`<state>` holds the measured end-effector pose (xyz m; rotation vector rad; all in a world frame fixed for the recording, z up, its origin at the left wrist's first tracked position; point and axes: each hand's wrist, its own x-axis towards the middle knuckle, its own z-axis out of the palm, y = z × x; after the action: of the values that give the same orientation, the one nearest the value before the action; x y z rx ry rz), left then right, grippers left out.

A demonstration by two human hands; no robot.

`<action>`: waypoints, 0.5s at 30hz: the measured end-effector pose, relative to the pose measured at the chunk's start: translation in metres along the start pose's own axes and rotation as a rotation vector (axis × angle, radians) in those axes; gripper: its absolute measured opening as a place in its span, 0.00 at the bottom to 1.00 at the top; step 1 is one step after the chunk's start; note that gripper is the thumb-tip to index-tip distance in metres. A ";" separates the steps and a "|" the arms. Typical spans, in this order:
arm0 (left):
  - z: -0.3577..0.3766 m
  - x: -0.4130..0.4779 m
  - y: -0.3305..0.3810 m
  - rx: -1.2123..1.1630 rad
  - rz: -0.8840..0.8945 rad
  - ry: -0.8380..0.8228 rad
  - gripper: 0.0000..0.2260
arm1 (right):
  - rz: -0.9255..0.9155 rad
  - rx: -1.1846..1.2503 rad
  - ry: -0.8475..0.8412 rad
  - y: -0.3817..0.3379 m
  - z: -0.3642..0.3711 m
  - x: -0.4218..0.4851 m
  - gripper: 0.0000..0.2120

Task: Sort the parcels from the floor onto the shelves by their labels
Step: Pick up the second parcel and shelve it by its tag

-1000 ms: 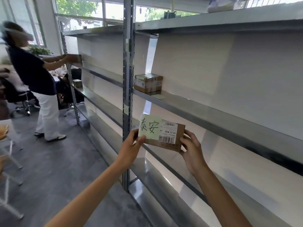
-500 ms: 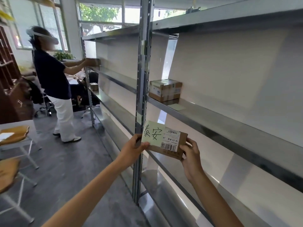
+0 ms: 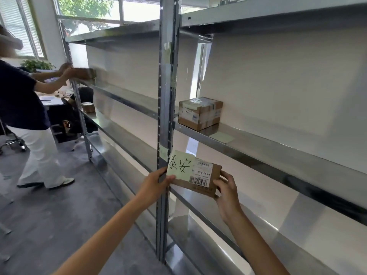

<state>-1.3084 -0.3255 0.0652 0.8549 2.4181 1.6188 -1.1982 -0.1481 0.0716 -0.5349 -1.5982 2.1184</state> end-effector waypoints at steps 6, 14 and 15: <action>-0.030 0.034 -0.023 0.017 0.017 -0.088 0.13 | -0.037 -0.009 0.113 0.012 0.036 0.016 0.16; -0.033 0.055 -0.038 -0.034 0.039 -0.214 0.14 | -0.102 -0.095 0.267 0.036 0.046 0.027 0.15; -0.032 0.056 -0.041 -0.034 0.032 -0.232 0.14 | -0.101 -0.102 0.277 0.038 0.045 0.030 0.14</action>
<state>-1.3834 -0.3344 0.0548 1.0181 2.2242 1.4740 -1.2517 -0.1769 0.0454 -0.7298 -1.5459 1.8075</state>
